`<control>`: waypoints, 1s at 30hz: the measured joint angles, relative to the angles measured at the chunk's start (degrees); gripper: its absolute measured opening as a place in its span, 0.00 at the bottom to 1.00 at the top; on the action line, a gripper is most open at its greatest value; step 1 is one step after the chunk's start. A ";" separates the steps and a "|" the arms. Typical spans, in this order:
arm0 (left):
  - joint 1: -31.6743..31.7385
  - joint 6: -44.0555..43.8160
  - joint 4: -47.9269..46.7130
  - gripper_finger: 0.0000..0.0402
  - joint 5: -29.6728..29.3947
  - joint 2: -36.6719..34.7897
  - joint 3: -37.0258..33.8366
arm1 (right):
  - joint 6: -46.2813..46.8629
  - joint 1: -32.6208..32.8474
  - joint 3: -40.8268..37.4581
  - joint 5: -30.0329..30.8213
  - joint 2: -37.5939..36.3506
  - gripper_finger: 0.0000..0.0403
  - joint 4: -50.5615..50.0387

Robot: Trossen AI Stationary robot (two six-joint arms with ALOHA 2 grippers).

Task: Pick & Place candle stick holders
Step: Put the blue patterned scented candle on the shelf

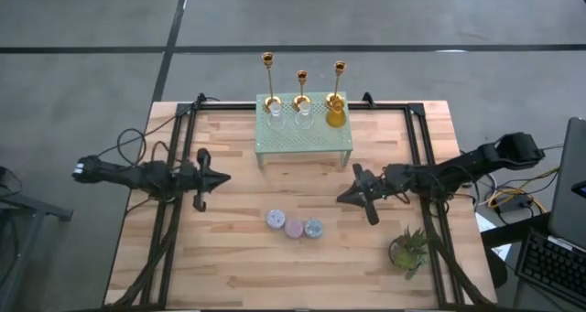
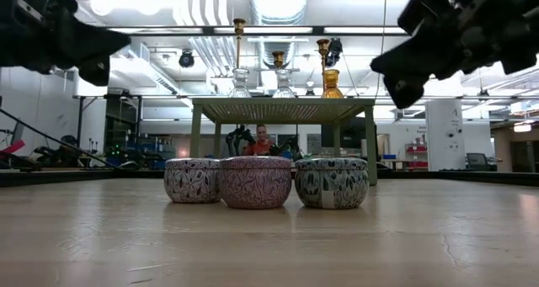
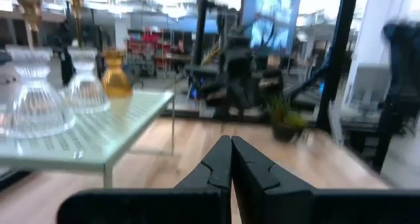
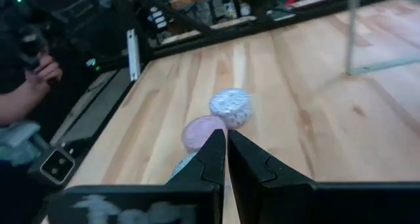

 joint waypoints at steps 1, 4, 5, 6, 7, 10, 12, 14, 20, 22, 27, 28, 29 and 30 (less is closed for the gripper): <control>0.00 0.51 -1.72 0.02 0.02 -0.49 -0.04 | -0.49 0.60 1.04 -0.05 1.25 0.03 -0.15; 0.00 0.34 -3.52 0.02 0.03 -1.36 -0.04 | -1.48 2.47 4.15 -0.07 4.71 0.03 -0.31; 0.00 -0.72 -3.78 0.02 0.05 -1.49 -0.04 | -1.89 3.04 5.24 -0.07 5.83 0.03 -0.66; 0.00 -2.18 -3.54 0.02 0.05 -1.53 -0.04 | -2.25 3.66 6.52 -0.06 7.04 0.03 -1.42; 0.00 -3.47 -3.69 0.02 0.04 -1.42 -0.04 | -2.35 4.13 7.72 -0.03 8.01 0.03 -2.80; 0.00 -4.77 -4.09 0.02 0.13 -1.24 -0.04 | -2.02 5.22 12.05 0.15 11.28 0.03 -6.66; 0.00 -4.87 -3.96 0.02 0.11 -1.00 -0.04 | -1.62 5.80 15.01 0.30 13.08 0.03 -10.52; 0.00 -4.87 -4.10 0.02 0.14 -0.89 -0.04 | -1.18 6.30 18.85 0.26 14.96 0.03 -15.20; 0.00 -3.96 -4.02 0.02 0.15 -0.44 -0.07 | -1.08 8.14 30.63 0.54 19.67 0.03 -35.42; 0.00 -3.81 -4.05 0.02 0.15 -0.40 -0.07 | -1.10 8.91 34.47 0.56 21.56 0.03 -40.14; 0.00 -3.74 -4.07 0.02 0.15 -0.26 -0.07 | -1.27 9.94 44.13 0.33 26.46 0.03 -54.50; 0.00 -3.73 -4.09 0.02 0.15 -0.24 -0.07 | -1.52 9.95 46.03 0.31 27.55 0.03 -57.04; 0.00 -3.71 -4.13 0.02 0.17 -0.24 -0.07 | -2.11 10.05 47.92 0.33 28.64 0.03 -59.00; 0.00 -3.71 -4.09 0.02 0.16 -0.24 -0.07 | -2.78 10.05 49.79 0.32 29.83 0.03 -61.01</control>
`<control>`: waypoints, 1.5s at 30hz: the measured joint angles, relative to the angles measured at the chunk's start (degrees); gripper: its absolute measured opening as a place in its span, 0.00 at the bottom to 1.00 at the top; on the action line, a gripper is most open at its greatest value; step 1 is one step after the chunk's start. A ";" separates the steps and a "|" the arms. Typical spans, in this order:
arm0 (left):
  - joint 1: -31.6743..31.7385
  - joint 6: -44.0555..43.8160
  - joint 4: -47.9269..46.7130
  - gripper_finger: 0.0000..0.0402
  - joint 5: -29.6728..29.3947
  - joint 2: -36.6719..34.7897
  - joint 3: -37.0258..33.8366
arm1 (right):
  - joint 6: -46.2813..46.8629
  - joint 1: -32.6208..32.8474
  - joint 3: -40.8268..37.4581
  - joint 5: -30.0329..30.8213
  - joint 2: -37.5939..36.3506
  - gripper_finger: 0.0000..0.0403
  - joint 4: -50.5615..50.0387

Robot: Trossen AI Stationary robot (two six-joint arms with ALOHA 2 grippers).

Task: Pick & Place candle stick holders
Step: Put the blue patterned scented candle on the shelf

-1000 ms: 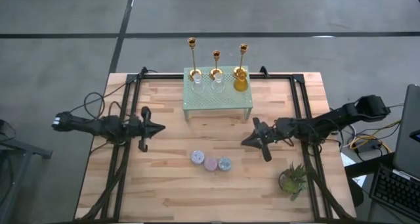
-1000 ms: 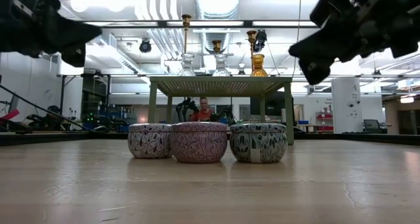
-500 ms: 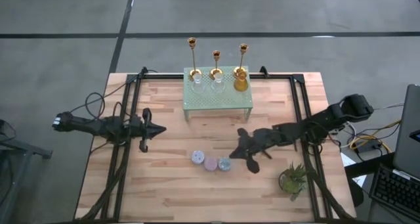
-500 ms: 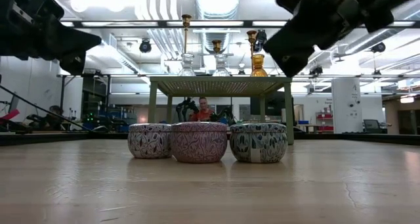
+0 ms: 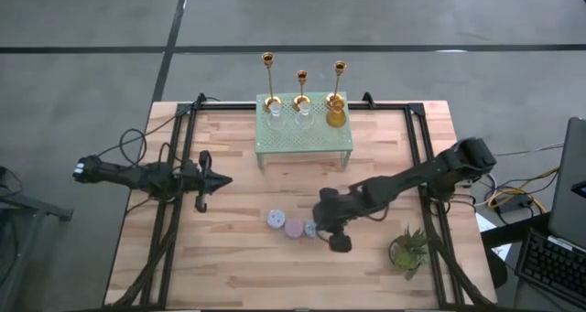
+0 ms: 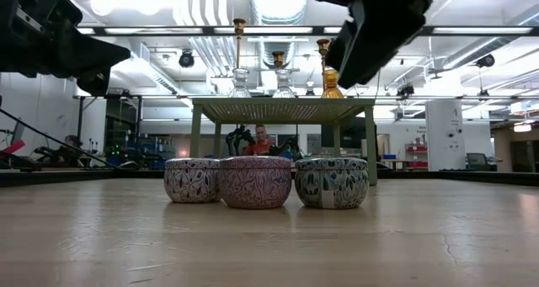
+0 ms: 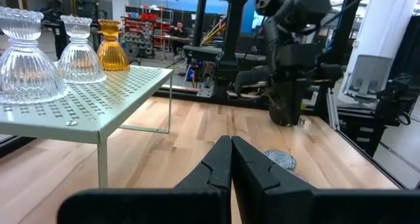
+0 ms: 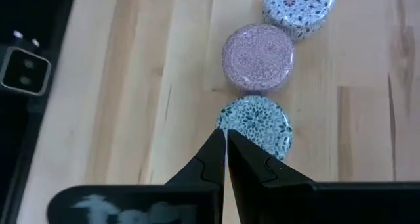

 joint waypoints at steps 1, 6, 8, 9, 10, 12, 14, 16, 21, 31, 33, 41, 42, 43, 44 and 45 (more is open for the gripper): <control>0.00 0.00 0.00 0.02 0.00 0.02 0.00 | -0.79 0.00 1.78 0.00 1.16 0.03 -2.03; 0.00 0.02 -0.05 0.02 0.00 0.07 0.00 | -4.15 -0.01 9.68 -0.05 6.86 0.03 -9.52; 0.00 0.02 -0.08 0.02 0.00 0.13 0.00 | -4.66 -0.02 12.25 -0.03 8.85 0.03 -12.31; 0.00 0.02 -0.10 0.02 0.01 0.17 0.00 | -5.05 -0.02 13.33 -0.01 9.76 0.03 -13.57; 0.00 0.02 -0.17 0.02 0.02 0.21 0.00 | -5.45 -0.02 14.32 0.02 10.55 0.03 -14.41; 0.00 0.03 -0.17 0.02 0.00 0.29 0.00 | -6.05 -0.02 15.92 0.04 11.92 0.03 -16.40; 0.00 0.04 -0.19 0.02 0.02 0.33 0.00 | -6.05 -0.02 17.23 0.03 12.97 0.04 -17.68; 0.00 0.04 -0.19 0.02 0.02 0.33 0.00 | -5.86 -0.02 18.25 0.03 13.49 0.06 -18.54; 0.00 0.04 -0.19 0.02 0.00 0.35 0.00 | -5.45 -0.04 19.35 0.25 14.25 0.20 -19.12; 0.00 0.04 -0.22 0.02 0.02 0.37 0.00 | -2.96 -0.15 18.86 3.07 13.18 0.61 -20.07; 0.00 0.04 -0.22 0.02 0.02 0.37 0.00 | -3.06 -0.15 18.46 3.07 13.18 0.68 -19.87; 0.00 0.04 -0.24 0.02 0.02 0.37 0.00 | -4.22 -0.13 17.74 3.05 13.18 0.88 -19.41; 0.00 0.04 -0.24 0.02 0.02 0.37 0.00 | -4.49 -0.13 17.60 3.05 13.16 0.89 -19.41; 0.00 0.04 -0.24 0.02 0.02 0.37 0.00 | -4.67 -0.11 17.42 3.05 13.16 0.90 -19.40; 0.00 0.04 -0.24 0.02 0.02 0.37 0.00 | -5.12 -0.07 17.20 3.05 13.16 0.90 -19.42; 0.00 0.04 -0.24 0.02 0.02 0.37 0.00 | -5.83 -0.01 16.95 3.03 13.16 0.91 -19.38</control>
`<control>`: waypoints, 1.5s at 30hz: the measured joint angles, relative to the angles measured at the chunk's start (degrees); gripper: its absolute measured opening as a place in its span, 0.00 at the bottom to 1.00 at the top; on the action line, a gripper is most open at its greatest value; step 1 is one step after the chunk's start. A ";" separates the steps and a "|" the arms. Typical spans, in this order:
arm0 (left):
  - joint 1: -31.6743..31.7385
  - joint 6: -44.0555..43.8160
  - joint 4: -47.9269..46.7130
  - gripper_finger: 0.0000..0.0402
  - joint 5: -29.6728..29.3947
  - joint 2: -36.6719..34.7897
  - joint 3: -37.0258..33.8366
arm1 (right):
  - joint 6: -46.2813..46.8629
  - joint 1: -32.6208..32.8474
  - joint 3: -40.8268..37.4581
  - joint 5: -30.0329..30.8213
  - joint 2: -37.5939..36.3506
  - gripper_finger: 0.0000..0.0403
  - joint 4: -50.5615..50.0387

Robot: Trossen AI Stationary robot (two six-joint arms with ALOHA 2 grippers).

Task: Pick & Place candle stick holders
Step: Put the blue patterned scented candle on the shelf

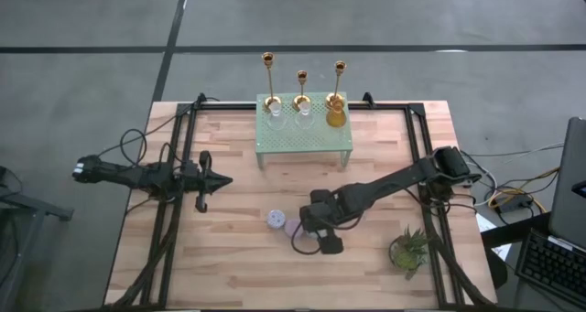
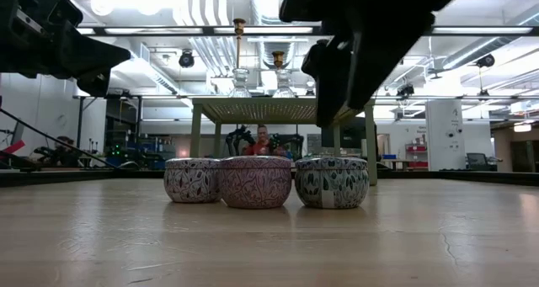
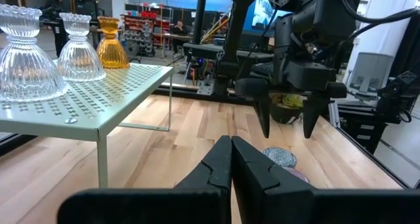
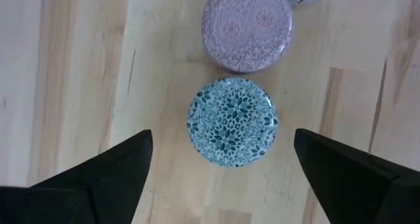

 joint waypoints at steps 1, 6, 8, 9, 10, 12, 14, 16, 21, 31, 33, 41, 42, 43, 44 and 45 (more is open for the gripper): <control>0.00 0.00 0.00 0.02 0.00 0.00 0.00 | -0.47 0.12 -0.30 0.02 0.00 0.91 0.04; 0.00 0.00 0.00 0.02 0.00 0.00 0.00 | -1.58 0.38 -2.33 -0.02 -0.07 0.91 2.15; 0.00 0.00 0.00 0.02 0.00 0.00 0.00 | -1.79 0.49 -3.26 0.02 -0.08 0.91 4.18; 0.00 0.00 -0.02 0.02 0.00 0.00 0.00 | -1.81 0.49 -3.74 0.02 -0.07 0.91 5.70; 0.00 0.00 -0.02 0.02 0.00 0.00 0.00 | -1.93 0.49 -4.22 0.02 -0.08 0.91 7.11; 0.00 0.00 -0.01 0.02 0.00 0.00 0.00 | -2.35 0.49 -5.14 0.02 -0.09 0.91 9.36; 0.00 0.00 -0.02 0.02 0.00 0.00 0.00 | -2.43 0.49 -5.89 0.04 -0.09 0.91 10.43; 0.00 0.00 -0.02 0.02 0.00 0.00 0.00 | -2.09 0.47 -6.52 0.44 -0.09 0.91 10.99; 0.02 0.00 -0.02 0.02 0.00 0.00 0.00 | -2.40 0.42 -8.16 1.53 0.21 0.91 13.03; 0.01 0.00 -0.02 0.02 -0.01 0.00 -0.02 | -1.95 0.10 -8.21 1.53 3.06 0.91 15.87; 0.02 0.00 -0.02 0.02 0.00 0.00 -0.02 | -2.04 0.09 -8.21 1.53 4.46 0.91 16.14; 0.02 0.00 -0.02 0.02 0.00 0.00 -0.02 | -2.43 0.09 -8.16 1.49 6.69 0.91 16.00; 0.02 0.00 -0.02 0.02 0.00 0.00 -0.02 | -2.43 0.09 -8.16 1.49 6.62 0.91 16.00; 0.02 0.00 -0.02 0.02 0.00 0.00 -0.02 | -2.44 0.09 -8.16 1.49 6.57 0.91 16.01; 0.02 0.00 -0.02 0.02 0.00 0.00 -0.02 | -2.43 0.09 -8.16 1.49 6.48 0.91 15.98; 0.02 0.00 -0.02 0.02 0.00 0.00 -0.02 | -2.43 0.09 -8.16 1.49 6.30 0.91 15.90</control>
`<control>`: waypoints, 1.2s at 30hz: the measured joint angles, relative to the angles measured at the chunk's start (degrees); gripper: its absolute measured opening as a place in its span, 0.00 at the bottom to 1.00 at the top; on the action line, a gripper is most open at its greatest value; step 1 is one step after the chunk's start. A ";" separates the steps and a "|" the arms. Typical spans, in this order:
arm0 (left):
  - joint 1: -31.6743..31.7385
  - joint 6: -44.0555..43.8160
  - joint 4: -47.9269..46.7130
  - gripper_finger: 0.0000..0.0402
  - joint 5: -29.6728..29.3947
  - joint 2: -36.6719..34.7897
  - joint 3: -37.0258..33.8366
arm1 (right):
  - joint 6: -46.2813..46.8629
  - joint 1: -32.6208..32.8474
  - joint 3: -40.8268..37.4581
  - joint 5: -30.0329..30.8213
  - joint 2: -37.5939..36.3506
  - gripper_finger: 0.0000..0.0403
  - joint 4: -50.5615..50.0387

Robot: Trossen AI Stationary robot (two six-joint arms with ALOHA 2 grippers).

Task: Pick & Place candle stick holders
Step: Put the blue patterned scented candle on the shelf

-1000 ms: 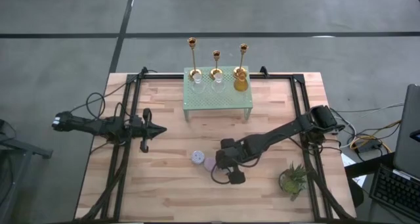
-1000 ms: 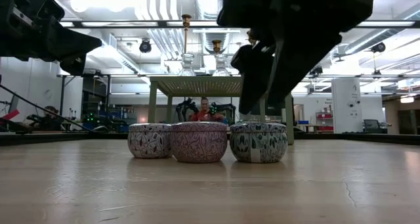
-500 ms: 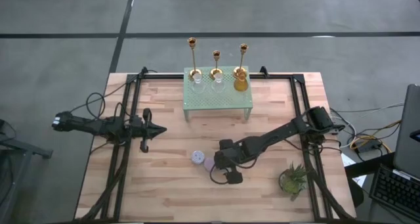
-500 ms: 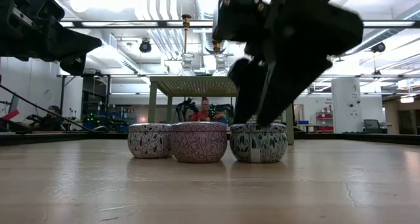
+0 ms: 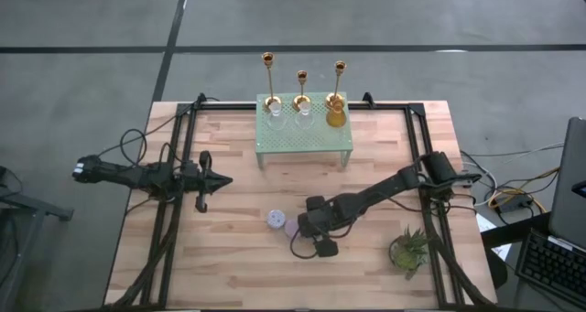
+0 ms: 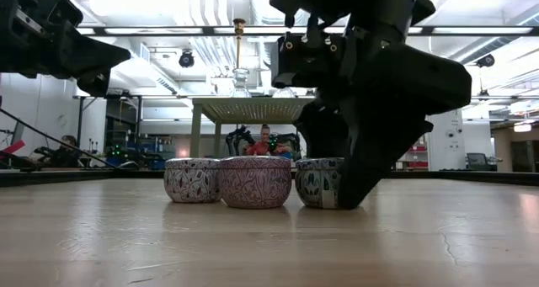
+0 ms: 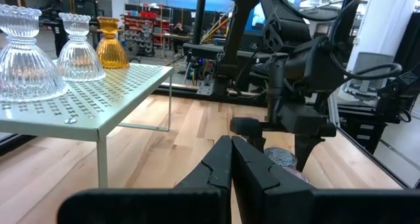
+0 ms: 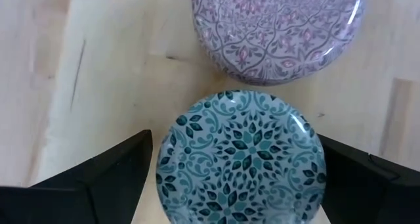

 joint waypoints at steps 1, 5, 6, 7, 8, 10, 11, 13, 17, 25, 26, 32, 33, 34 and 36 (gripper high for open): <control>0.00 0.00 0.00 0.02 0.00 0.00 0.00 | 0.00 0.00 0.00 0.00 -0.23 0.91 -0.01; 0.00 0.00 0.00 0.02 0.00 0.00 0.00 | -0.02 0.00 0.07 0.00 -0.79 0.91 0.20; 0.00 0.00 0.00 0.02 0.00 0.00 0.00 | -0.02 0.00 0.07 0.00 -0.79 0.91 0.15; 0.00 0.00 0.00 0.02 0.00 0.00 0.00 | 0.00 0.00 0.07 0.00 -0.77 0.91 0.15; 0.00 0.00 -0.02 0.02 0.00 0.00 0.00 | 0.00 0.00 0.07 0.00 -0.77 0.91 0.16; 0.00 0.00 0.00 0.02 0.00 0.00 0.00 | 0.00 0.00 0.07 0.00 -0.79 0.91 0.20; 0.00 0.00 0.00 0.02 0.00 0.00 0.00 | 0.00 0.00 0.07 0.00 -0.79 0.91 0.18; 0.00 0.00 0.00 0.02 0.00 0.00 0.00 | 0.02 0.00 0.07 0.00 -0.75 0.91 0.18; 0.00 0.00 0.00 0.02 0.00 0.00 0.00 | 0.10 0.00 0.07 0.00 -0.75 0.91 0.23; 0.00 0.00 0.00 0.02 0.00 0.00 0.00 | 0.87 -0.01 0.07 -0.02 -0.75 0.91 0.29; -0.01 -0.01 0.00 0.02 0.00 0.00 0.00 | 0.95 -0.02 0.07 -0.02 -0.75 0.91 0.29; 0.00 0.00 0.00 0.02 0.00 0.00 0.00 | 1.09 0.00 0.07 -0.02 -0.75 0.91 0.27; 0.00 0.00 0.00 0.02 0.00 0.00 0.00 | 1.07 0.00 0.07 -0.04 -0.75 0.91 0.27; 0.00 0.00 0.00 0.02 0.00 0.00 0.00 | 1.01 0.00 0.07 -0.04 -0.75 0.91 0.27; 0.00 0.00 0.00 0.02 0.00 0.00 0.00 | 0.96 0.00 0.07 -0.04 -0.75 0.91 0.21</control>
